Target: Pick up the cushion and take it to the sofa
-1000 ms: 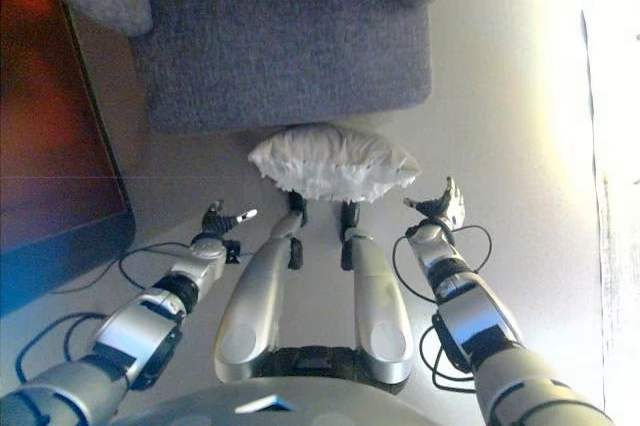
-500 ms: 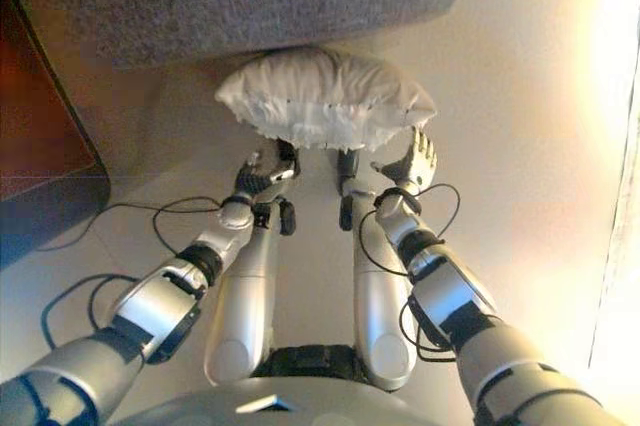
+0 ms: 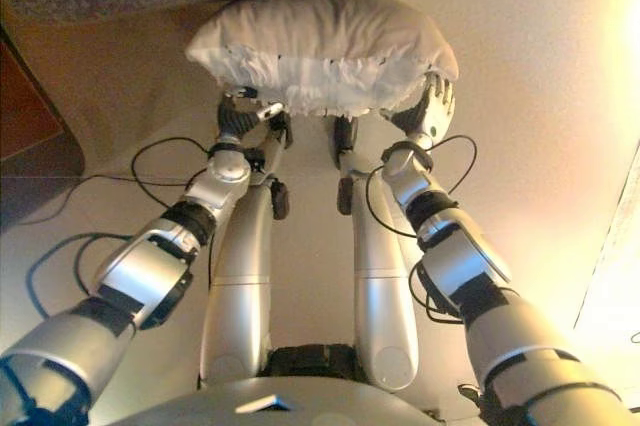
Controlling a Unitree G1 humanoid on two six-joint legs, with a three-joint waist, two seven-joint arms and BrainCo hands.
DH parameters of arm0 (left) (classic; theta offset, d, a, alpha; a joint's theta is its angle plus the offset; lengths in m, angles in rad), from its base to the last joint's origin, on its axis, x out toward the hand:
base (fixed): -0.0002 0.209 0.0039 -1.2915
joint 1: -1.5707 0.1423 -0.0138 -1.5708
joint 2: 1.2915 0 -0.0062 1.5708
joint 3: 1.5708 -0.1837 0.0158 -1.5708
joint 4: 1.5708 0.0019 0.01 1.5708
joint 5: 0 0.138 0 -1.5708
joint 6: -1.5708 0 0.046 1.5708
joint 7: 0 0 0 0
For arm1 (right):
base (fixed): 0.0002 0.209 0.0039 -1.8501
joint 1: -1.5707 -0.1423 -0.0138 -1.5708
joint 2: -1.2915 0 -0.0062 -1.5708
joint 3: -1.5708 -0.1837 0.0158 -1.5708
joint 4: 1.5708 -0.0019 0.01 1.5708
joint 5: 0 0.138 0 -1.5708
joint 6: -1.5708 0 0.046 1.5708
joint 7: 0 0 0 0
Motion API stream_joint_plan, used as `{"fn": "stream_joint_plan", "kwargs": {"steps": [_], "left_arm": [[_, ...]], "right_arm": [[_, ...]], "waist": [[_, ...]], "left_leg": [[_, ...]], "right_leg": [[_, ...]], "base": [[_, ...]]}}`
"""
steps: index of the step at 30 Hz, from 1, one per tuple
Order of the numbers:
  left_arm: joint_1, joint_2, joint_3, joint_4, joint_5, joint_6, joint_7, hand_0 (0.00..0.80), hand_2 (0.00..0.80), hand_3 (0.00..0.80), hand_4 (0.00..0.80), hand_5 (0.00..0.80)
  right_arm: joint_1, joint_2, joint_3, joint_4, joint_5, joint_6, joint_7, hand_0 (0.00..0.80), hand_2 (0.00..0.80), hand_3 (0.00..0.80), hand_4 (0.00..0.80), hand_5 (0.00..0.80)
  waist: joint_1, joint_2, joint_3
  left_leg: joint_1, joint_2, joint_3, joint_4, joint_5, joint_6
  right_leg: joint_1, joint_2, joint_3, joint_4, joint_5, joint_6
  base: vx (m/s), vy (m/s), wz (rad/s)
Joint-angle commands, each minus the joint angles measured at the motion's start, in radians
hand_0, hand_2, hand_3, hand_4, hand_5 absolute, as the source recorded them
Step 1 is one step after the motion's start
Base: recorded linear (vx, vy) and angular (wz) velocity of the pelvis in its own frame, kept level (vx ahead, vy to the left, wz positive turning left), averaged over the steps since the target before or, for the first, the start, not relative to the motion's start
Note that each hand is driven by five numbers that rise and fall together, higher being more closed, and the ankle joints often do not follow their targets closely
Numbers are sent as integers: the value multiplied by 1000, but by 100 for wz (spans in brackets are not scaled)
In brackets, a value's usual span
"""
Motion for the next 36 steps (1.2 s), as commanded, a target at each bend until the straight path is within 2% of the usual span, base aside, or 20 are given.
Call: {"fn": "stream_joint_plan", "kwargs": {"steps": [1,8,13,16,18,20,22,24,26,31,36], "left_arm": [[-25,7,65,64,-70,-74,24,0,0,0,0,0],[-18,20,94,109,-85,-144,37,0,0,0,0,0],[-33,32,103,104,-63,-168,81,0,0,0,0,0],[-51,41,121,101,-82,-174,70,0,0,0,0,0],[-59,40,120,97,-58,-170,59,0,0,0,0,0],[-63,39,113,90,-39,-163,54,0,0,0,0,0],[-70,47,98,78,-18,-146,56,0,0,0,0,0],[-80,53,85,86,-37,-146,44,0,0,0,0,0],[-66,68,79,55,-52,-140,55,0,0,0,0,0],[30,128,92,-89,-35,-121,75,0,0,0,0,0],[111,187,94,-226,6,-91,29,0,0,0,0,0]], "right_arm": [[8,-69,-44,21,82,-27,-2,0,0,0,0,0],[7,-92,-74,41,142,-64,-46,0,0,0,0,0],[-10,-108,-111,51,207,-102,-60,0,0,0,0,0],[-22,-108,-128,64,226,-114,-68,0,0,0,0,0],[-22,-109,-133,68,205,-130,-88,0,0,0,0,0],[-27,-119,-125,57,119,-119,-127,0,0,0,0,0],[-49,-140,-88,34,-17,-65,-183,0,0,0,0,0],[-63,-145,-77,16,-21,-50,-234,0,0,0,0,0],[-1,-172,-78,-48,-56,-73,-256,0,0,0,0,0],[211,-266,-133,-280,44,-166,-191,0,0,0,0,0],[356,-323,-192,-477,59,-245,-20,0,0,0,0,0]], "waist": [[4,28,4],[3,36,4],[-2,43,4],[-8,48,4],[-13,51,4],[-17,53,4],[-21,51,4],[-23,49,4],[-36,37,4],[-62,2,4],[-73,-8,4]], "left_leg": [[-73,-25,-2,184,-146,11],[-103,-27,-1,195,-152,3],[-116,-26,2,182,-162,-5],[-123,-25,3,161,-158,-9],[-124,-22,5,151,-157,-12],[-119,-22,4,137,-156,-14],[-104,-23,3,113,-150,-12],[-86,-25,1,96,-145,-14],[-75,-24,2,78,-138,-14],[-50,-24,15,37,-128,-7],[-71,-30,32,58,-131,6]], "right_leg": [[-51,0,50,-162,197,85],[-85,-2,48,-146,191,91],[-97,-1,51,-169,189,99],[-105,-2,54,-198,194,102],[-107,-2,57,-214,198,104],[-103,1,63,-233,204,107],[-85,1,66,-262,212,111],[-62,6,66,-279,216,116],[-44,13,73,-306,230,124],[-13,22,78,-362,254,139],[-42,22,67,-348,276,140]], "base": [[0,0,0],[0,0,0],[0,0,0],[0,0,0],[14,34,0],[42,45,-1],[36,50,-6],[14,64,-9],[5,37,-9],[6,5,-10],[-13,-23,-8]]}}
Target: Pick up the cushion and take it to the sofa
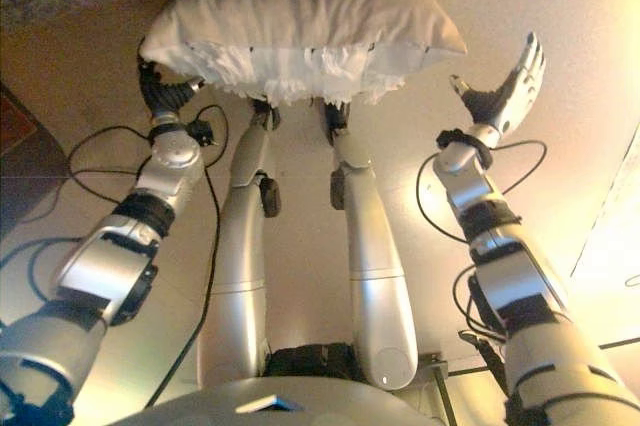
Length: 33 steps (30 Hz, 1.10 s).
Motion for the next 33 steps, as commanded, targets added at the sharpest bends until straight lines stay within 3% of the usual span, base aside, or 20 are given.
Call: {"fn": "stream_joint_plan", "kwargs": {"steps": [1,8,15,22,27,30,33], "left_arm": [[38,20,13,-72,52,5,-42,0,0,0,0,0],[-21,41,-10,-52,-19,11,-163,0,0,0,0,0],[-39,45,-12,-43,-52,-10,-213,0,0,0,0,0],[-49,66,-25,-73,-86,-31,-278,0,0,0,0,0],[-78,71,-41,-114,-93,-30,-322,0,0,0,0,0],[-84,78,-61,-171,-141,-43,-441,0,0,0,0,0],[-95,78,-99,-230,-194,-13,-641,0,0,0,0,0]], "right_arm": [[80,-59,-32,-104,33,-88,120,0,0,0,0,0],[-65,-107,11,-26,99,-185,287,0,0,0,0,0],[-79,-82,23,-16,186,-210,429,0,0,0,0,0],[-104,-92,19,-11,219,-303,541,0,0,0,0,0],[-169,-90,57,-52,264,-292,677,0,0,0,0,0],[-178,-99,79,-116,323,-292,792,0,0,0,0,0],[-180,-102,90,-177,443,-285,952,0,0,0,0,0]], "waist": [[-4,-3,4],[18,39,4],[25,51,4],[31,64,4],[38,72,4],[39,75,4],[38,78,4]], "left_leg": [[-28,-26,21,173,-155,-1],[-89,-28,32,208,-164,-14],[-156,-25,40,254,-164,-18],[-235,-24,41,320,-179,-18],[-278,-21,41,343,-180,-21],[-300,-18,44,358,-181,-22],[-326,-17,47,376,-184,-24]], "right_leg": [[7,11,31,-217,240,113],[-61,-7,26,-175,211,105],[-126,-8,19,-111,183,93],[-205,-12,12,-28,165,91],[-247,-19,3,9,154,90],[-271,-20,2,36,147,90],[-294,-23,1,54,146,90]], "base": [[-7,-29,-3],[0,0,0],[14,11,7],[2,-1,8],[0,0,0],[-13,-4,5],[-14,0,8]]}}
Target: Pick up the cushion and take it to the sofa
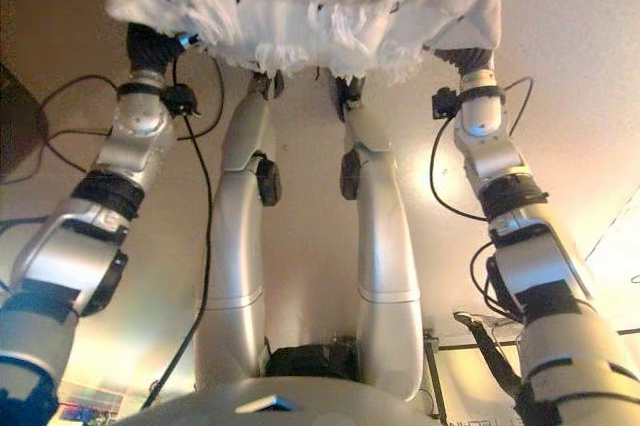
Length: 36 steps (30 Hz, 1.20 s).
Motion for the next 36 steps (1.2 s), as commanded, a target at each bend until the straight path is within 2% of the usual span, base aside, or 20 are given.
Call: {"fn": "stream_joint_plan", "kwargs": {"steps": [1,2,3,4,5,6,7,8,9,10,11,15,18,28,32,34,35,36], "left_arm": [[8,-48,-72,-113,-61,5,-270,0,0,0,0,0],[-47,1,-90,-69,57,192,-156,0,0,0,0,0],[-96,42,-114,-26,96,87,-216,0,0,0,0,0],[-128,68,-135,17,-288,-13,-621,188,188,188,188,188],[-118,56,-124,14,-291,-8,-669,235,235,235,235,235],[-111,49,-128,3,-303,-9,-700,323,323,323,323,323],[-115,47,-155,-9,-331,-12,-719,461,461,461,461,461],[-124,44,-168,-16,-344,-12,-733,800,800,800,800,800],[-134,40,-178,-23,-357,-2,-748,800,800,800,800,800],[-145,34,-188,-36,-371,8,-764,800,800,800,800,800],[-150,30,-192,-46,-378,13,-769,800,800,800,800,800],[-162,27,-209,-73,-413,30,-776,800,800,800,800,800],[-162,41,-213,-81,-424,14,-779,800,800,800,800,800],[-161,66,-203,-86,-444,-30,-716,800,800,800,800,800],[-74,41,-172,-107,-471,-62,-715,800,800,800,800,800],[0,17,-157,-130,-461,-105,-715,800,800,800,800,800],[72,-4,-146,-167,-429,-145,-700,800,800,800,800,800],[108,-9,-141,-196,-410,-158,-692,800,800,800,800,800]], "right_arm": [[17,-27,55,-153,165,-24,255,0,0,0,0,0],[9,-34,67,-148,239,-16,354,0,0,0,0,0],[-7,-45,76,-128,304,-2,447,0,0,0,0,0],[-29,-66,85,-99,380,17,552,0,0,0,0,0],[-38,-70,94,-72,432,24,635,0,0,0,0,0],[-47,-68,103,-54,468,34,702,0,0,0,0,0],[-58,-63,111,-47,500,53,761,0,0,0,0,0],[-69,-57,115,-48,519,64,796,0,0,0,0,0],[-84,-54,120,-52,533,80,816,72,72,72,72,72],[-104,-53,130,-57,548,93,833,624,624,624,624,624],[-118,-54,137,-63,554,99,842,800,800,800,800,800],[-145,-60,154,-84,566,112,830,800,800,800,800,800],[-155,-73,150,-86,580,111,821,800,800,800,800,800],[-137,-90,120,-84,607,67,808,800,800,800,800,800],[-59,-77,94,-102,602,55,811,800,800,800,800,800],[7,-61,78,-137,580,25,799,800,800,800,800,800],[77,-46,66,-190,557,-21,777,800,800,800,800,800],[120,-36,56,-230,546,-37,762,800,800,800,800,800]], "waist": [[-23,75,2],[-28,76,2],[-33,77,2],[-37,81,2],[-39,84,2],[-40,86,2],[-40,87,2],[-40,88,2],[-40,89,2],[-40,90,2],[-40,91,2],[-40,93,2],[-40,95,2],[-48,92,2],[-40,87,2],[-35,84,2],[-32,78,2],[-31,72,2]], "left_leg": [[-63,-2,44,234,-167,-2],[-66,-2,43,230,-162,-4],[-69,3,51,242,-163,-6],[-78,10,61,269,-170,-8],[-83,13,65,286,-178,-10],[-83,15,65,290,-182,-11],[-83,15,62,288,-184,-11],[-83,16,61,285,-184,-12],[-83,17,61,283,-184,-13],[-83,17,61,281,-186,-15],[-84,16,59,279,-187,-17],[-83,14,50,263,-180,-21],[-83,12,39,246,-171,-23],[23,10,9,93,-99,-40],[101,13,-13,58,-72,-58],[159,14,-18,39,-60,-62],[219,18,-20,26,-54,-62],[253,21,-18,20,-49,-61]], "right_leg": [[-10,6,10,-142,183,118],[-16,6,9,-129,181,118],[-20,3,9,-113,175,116],[-28,-1,9,-93,168,113],[-32,-2,12,-82,165,111],[-33,-2,14,-76,163,110],[-34,-1,16,-74,162,112],[-36,-1,17,-73,161,113],[-37,-2,19,-74,160,114],[-38,-3,21,-75,159,115],[-38,-4,22,-77,158,116],[-38,-2,25,-93,164,119],[-32,4,24,-122,176,123],[75,24,29,-285,225,135],[156,10,14,-336,242,132],[217,8,12,-357,246,130],[277,6,9,-367,244,128],[315,3,5,-373,246,127]], "base": [[-17,1,6],[-14,22,7],[-15,70,8],[-12,89,6],[-11,81,2],[-13,42,-5],[-15,20,-6],[-15,11,-7],[-8,4,-4],[0,0,0],[0,0,0],[-8,-9,1],[-37,-36,1],[-50,-93,3],[-18,-88,0],[3,-81,-7],[-11,-126,-13],[-4,-155,-13]]}}
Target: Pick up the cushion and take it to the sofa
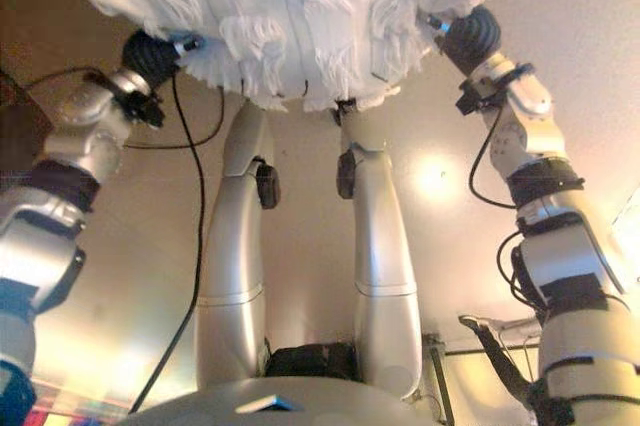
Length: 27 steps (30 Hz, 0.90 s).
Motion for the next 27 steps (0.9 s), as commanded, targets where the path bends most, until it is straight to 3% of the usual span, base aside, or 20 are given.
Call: {"fn": "stream_joint_plan", "kwargs": {"steps": [1,2,5,13,23,27], "left_arm": [[63,-145,13,-259,51,-168,-38,800,800,800,800,800],[75,-146,15,-270,56,-180,-38,800,800,800,800,800],[234,-173,54,-453,113,-225,11,800,800,800,800,800],[459,-202,174,-707,149,-218,31,800,800,800,800,800],[719,-243,321,-921,125,-185,-14,800,800,800,800,800],[790,-271,370,-1001,101,-169,29,800,800,800,800,800]], "right_arm": [[114,45,12,-292,-51,-140,61,800,800,800,800,800],[126,47,8,-304,-56,-152,61,800,800,800,800,800],[297,110,-37,-487,-168,-186,27,800,800,800,800,800],[510,176,-130,-711,-263,-167,62,800,800,800,800,800],[728,222,-248,-910,-320,-142,60,800,800,800,800,800],[775,220,-292,-997,-361,-152,-17,800,800,800,800,800]], "waist": [[-1,62,0],[-1,60,0],[2,31,0],[24,-13,-3],[54,-18,-249],[70,-22,-355]], "left_leg": [[90,27,-15,115,-83,-66],[99,27,-15,113,-82,-66],[269,33,-7,82,-80,-56],[679,45,35,-30,-111,-30],[1026,36,9,-211,-139,-7],[1180,38,1,-302,-149,3]], "right_leg": [[191,7,-3,-330,244,132],[200,7,-4,-332,245,131],[363,3,-20,-357,242,129],[786,9,-66,-436,178,106],[1137,5,-61,-619,160,100],[1293,9,-62,-710,166,104]], "base": [[-11,-106,-16],[-11,-119,-20],[-16,-93,-25],[23,-28,-11],[152,26,0],[253,57,6]]}}
